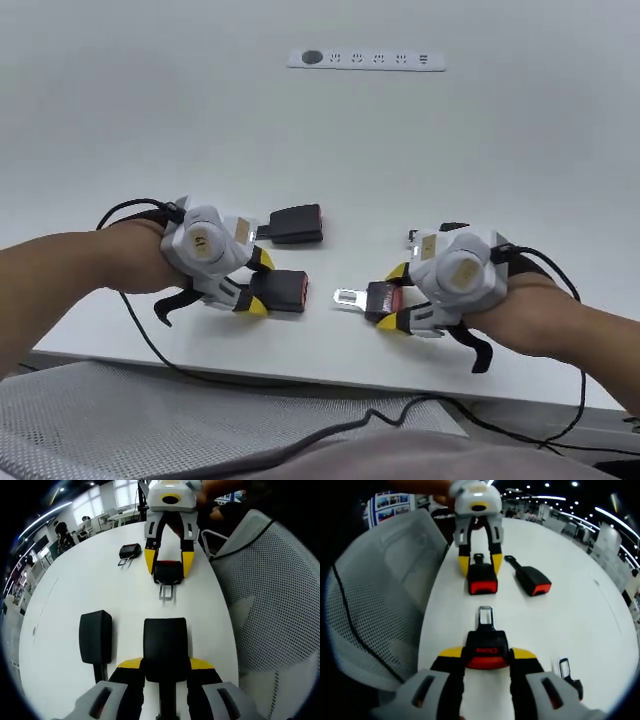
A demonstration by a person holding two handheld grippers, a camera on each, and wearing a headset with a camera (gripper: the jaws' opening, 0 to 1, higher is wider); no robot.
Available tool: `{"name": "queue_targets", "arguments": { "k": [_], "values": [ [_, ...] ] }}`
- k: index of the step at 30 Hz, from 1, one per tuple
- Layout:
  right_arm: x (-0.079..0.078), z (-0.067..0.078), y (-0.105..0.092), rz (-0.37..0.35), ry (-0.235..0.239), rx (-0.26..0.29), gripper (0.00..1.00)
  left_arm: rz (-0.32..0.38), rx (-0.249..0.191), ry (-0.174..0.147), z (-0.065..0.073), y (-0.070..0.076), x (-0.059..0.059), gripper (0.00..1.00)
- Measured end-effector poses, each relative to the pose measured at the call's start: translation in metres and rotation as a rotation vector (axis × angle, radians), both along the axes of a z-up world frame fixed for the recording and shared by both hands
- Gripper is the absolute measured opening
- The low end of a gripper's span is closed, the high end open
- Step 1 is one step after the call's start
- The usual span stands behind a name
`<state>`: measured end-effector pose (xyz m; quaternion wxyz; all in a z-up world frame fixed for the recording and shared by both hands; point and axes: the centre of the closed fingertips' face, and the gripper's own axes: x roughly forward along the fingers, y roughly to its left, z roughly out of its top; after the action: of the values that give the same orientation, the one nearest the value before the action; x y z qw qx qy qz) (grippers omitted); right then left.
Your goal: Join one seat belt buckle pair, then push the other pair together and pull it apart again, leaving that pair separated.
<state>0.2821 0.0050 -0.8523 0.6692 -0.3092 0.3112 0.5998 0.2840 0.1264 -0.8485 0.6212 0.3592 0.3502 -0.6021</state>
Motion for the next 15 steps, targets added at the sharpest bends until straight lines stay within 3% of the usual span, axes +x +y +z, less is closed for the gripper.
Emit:
{"name": "queue_targets", "arguments": {
  "k": [15],
  "values": [
    [0.003, -0.001, 0.029, 0.02, 0.008, -0.009, 0.34, 0.007, 0.001, 0.009, -0.006, 0.005, 0.004, 0.33]
  ]
}}
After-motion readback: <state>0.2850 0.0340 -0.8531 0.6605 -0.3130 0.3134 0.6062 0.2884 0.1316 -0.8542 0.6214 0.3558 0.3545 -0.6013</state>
